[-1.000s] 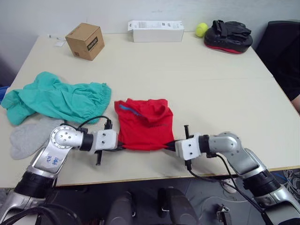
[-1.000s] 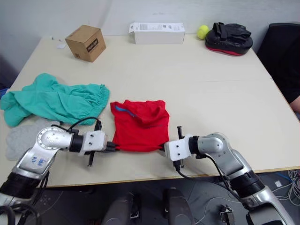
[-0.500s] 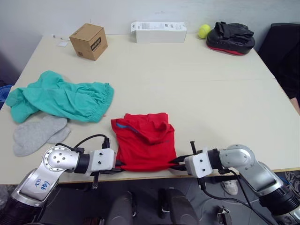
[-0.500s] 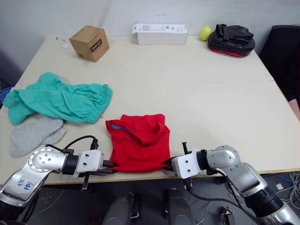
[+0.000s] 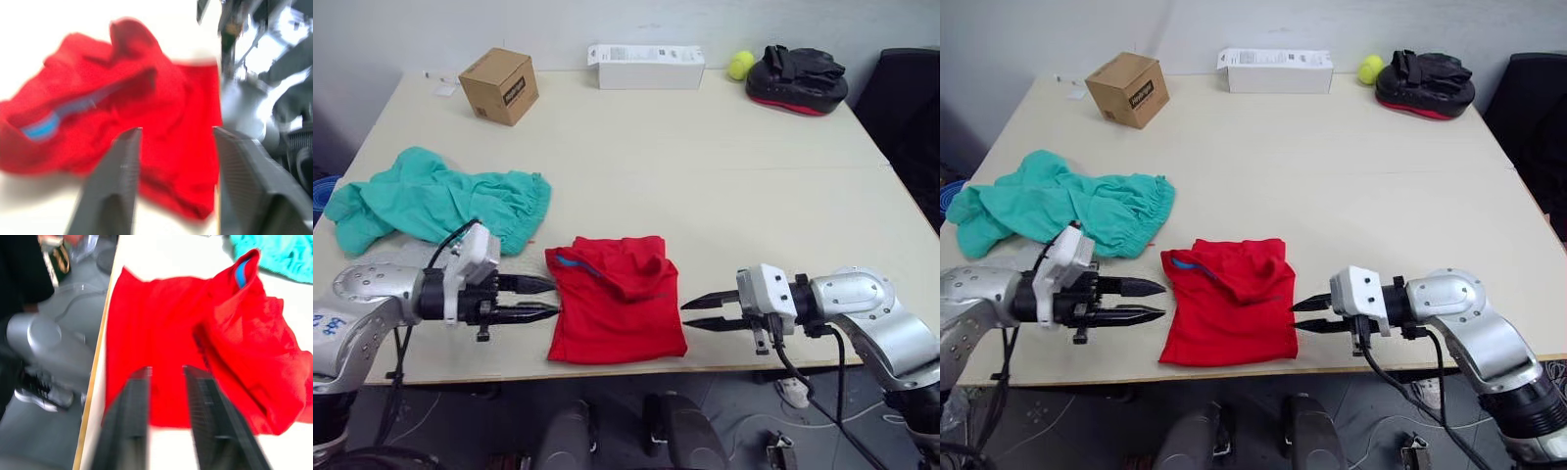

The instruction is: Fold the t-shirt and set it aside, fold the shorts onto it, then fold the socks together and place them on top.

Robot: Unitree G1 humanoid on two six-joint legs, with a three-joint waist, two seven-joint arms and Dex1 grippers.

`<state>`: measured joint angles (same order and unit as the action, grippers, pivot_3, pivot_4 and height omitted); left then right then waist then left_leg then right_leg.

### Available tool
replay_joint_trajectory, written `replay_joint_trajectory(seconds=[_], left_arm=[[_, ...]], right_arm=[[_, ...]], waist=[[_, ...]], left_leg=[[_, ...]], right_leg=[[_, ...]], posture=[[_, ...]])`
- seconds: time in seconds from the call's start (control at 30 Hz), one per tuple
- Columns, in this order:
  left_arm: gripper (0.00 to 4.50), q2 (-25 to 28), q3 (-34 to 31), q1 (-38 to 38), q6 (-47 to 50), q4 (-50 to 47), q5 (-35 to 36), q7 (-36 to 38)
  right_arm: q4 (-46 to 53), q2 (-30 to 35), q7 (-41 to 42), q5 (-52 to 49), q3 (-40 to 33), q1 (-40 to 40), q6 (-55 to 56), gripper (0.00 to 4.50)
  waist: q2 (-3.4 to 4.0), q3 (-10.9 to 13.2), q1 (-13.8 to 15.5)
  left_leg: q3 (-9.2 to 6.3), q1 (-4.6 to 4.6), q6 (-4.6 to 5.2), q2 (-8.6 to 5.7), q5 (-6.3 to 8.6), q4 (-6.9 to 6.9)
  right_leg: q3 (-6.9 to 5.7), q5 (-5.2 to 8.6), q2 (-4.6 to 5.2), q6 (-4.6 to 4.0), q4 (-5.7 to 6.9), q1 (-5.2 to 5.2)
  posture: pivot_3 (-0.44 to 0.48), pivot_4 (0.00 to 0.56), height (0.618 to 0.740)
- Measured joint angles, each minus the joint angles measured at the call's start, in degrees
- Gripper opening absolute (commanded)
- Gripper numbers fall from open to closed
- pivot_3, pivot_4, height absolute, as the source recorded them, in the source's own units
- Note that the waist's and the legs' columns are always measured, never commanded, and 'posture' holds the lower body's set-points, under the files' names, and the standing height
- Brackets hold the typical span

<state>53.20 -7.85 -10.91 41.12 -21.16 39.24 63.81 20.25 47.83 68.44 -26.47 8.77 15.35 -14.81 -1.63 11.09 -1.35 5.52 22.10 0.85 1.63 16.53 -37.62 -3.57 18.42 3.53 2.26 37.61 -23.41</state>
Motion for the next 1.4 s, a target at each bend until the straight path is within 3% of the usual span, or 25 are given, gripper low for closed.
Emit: replay_joint_trajectory(seconds=[0.13,0.33,0.53,0.7,0.93,1.03,1.2,1.4], left_arm=[[0.02,-4.75,9.82,-1.78,-1.59,1.70,-5.57,-1.93],[0.02,-6.28,18.70,-1.86,-8.48,6.30,-16.08,-3.24],[0.02,-8.12,20.11,-2.92,-11.23,7.18,-19.20,-4.27],[0.02,-8.51,20.12,-3.33,-11.90,8.11,-19.31,-4.26],[0.02,-8.50,19.37,-2.00,-13.12,7.98,-19.29,-4.38],[0.02,-8.52,18.41,-1.28,-12.64,7.42,-18.98,-4.47],[0.02,-9.08,13.82,-1.87,-6.63,6.04,-14.30,-6.04],[0.02,-9.86,11.70,-6.34,-3.36,8.14,-13.57,-7.31]], right_arm=[[-0.62,-4.24,-1.69,2.66,3.92,2.96,-1.73,0.00],[-7.46,-11.36,-4.89,9.98,9.53,6.96,-0.98,0.00],[-16.60,-18.26,-8.46,15.97,12.62,11.16,1.47,0.00],[-25.72,-23.60,-13.01,15.31,8.50,17.78,-1.18,0.00],[-36.20,-24.25,-17.80,15.90,3.32,23.30,-2.70,0.00],[-33.34,-24.25,-14.99,13.18,2.25,22.28,-3.53,0.00],[-18.39,-22.44,-8.25,6.27,2.78,16.62,-8.82,0.00],[-14.24,-18.18,-6.78,14.08,12.15,9.24,-5.68,0.00]], waist=[[-0.01,0.00,-0.22],[-0.01,0.00,-0.21],[0.00,0.00,-0.05],[0.01,-0.01,-0.15],[0.03,-0.02,-0.29],[0.04,-0.02,-0.27],[0.03,-0.02,-0.16],[0.03,-0.02,-0.14]], left_leg=[[0.03,0.05,-0.14,-0.01,-0.07,0.02],[0.04,0.04,-0.09,-0.01,-0.07,0.01],[0.02,0.03,-0.05,-0.03,-0.10,-0.04],[0.00,0.02,-0.07,-0.03,-0.13,-0.04],[-0.01,0.01,-0.07,-0.04,-0.13,0.05],[-0.01,0.02,-0.07,-0.03,-0.13,0.11],[-0.07,0.02,-0.07,-0.01,-0.13,0.22],[-0.05,0.05,-0.02,-0.11,-0.15,0.18]], right_leg=[[0.00,0.00,-0.04,0.00,0.00,-0.06],[0.00,0.01,-0.03,-0.01,0.04,-0.09],[0.00,0.00,0.02,-0.01,0.11,-0.07],[-0.01,0.00,0.02,-0.01,0.19,-0.08],[-0.03,0.00,0.04,-0.02,0.17,-0.09],[-0.04,0.00,0.03,-0.02,0.17,-0.12],[-0.09,0.00,0.02,-0.02,0.14,-0.13],[-0.08,0.00,0.08,-0.01,0.08,-0.11]], posture=[[0.000,0.150,0.740],[0.000,0.150,0.740],[0.000,0.150,0.740],[0.000,0.150,0.740],[0.000,0.150,0.740],[0.000,0.150,0.740],[0.000,0.150,0.740],[0.000,0.150,0.740]])
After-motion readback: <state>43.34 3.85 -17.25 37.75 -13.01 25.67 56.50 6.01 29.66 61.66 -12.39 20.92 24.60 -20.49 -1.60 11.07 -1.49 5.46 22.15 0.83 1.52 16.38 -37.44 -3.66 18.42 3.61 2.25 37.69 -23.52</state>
